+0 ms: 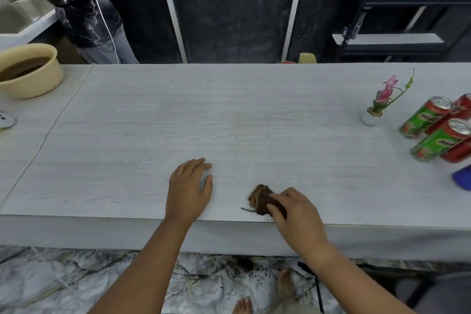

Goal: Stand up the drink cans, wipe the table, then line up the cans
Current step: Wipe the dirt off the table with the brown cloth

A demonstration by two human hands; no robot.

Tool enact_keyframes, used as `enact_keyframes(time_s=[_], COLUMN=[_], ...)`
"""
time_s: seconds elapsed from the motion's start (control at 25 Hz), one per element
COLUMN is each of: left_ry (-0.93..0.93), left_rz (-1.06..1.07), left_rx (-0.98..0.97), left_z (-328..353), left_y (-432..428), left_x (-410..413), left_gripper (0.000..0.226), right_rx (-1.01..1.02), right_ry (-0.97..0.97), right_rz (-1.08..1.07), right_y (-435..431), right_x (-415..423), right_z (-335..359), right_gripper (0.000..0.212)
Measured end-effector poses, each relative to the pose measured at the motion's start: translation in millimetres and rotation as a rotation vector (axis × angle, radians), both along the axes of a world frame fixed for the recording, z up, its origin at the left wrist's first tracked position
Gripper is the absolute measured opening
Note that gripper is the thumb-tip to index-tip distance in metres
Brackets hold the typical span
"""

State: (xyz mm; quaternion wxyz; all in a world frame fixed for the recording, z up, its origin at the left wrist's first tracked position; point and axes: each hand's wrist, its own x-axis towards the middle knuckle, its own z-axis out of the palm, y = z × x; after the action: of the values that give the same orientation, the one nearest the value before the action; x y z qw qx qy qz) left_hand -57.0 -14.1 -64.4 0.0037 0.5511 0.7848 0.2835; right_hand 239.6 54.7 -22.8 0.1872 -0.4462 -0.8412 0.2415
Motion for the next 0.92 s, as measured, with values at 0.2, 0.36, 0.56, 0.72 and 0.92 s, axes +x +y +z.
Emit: enact_keyframes(time_s=[0.2,0.36,0.56,0.72,0.92], left_ry=[-0.012,-0.007,0.004,0.011,0.01], left_rz=[-0.007,-0.012,-0.018,-0.014,-0.025], left_rx=[0.01,0.011,0.011,0.017,0.034], left_z=[-0.1,-0.5,-1.0,-2.1,-3.5], left_y=[-1.8,-2.3,-1.3,-1.4,-1.5], left_x=[2.4,2.5,1.1,0.6,0.6], left_gripper=[0.038,0.035,0.035,0.034,0.034], right_rx=[-0.287,-0.183,-0.011,0.013,-0.241], right_ry=[0.311,0.107,-0.056,-0.097,0.071], right_rz=[-0.272,-0.305,-0.06,0.102,0.04], right_y=[21.1,55.9,23.4,-6.6,-11.8], right_x=[1.7,9.4,-12.2,-7.2,-7.1], right_z=[15.9,15.2,3.2,4.7,11.8], right_gripper=[0.014,0.027,0.029,0.032,0.03])
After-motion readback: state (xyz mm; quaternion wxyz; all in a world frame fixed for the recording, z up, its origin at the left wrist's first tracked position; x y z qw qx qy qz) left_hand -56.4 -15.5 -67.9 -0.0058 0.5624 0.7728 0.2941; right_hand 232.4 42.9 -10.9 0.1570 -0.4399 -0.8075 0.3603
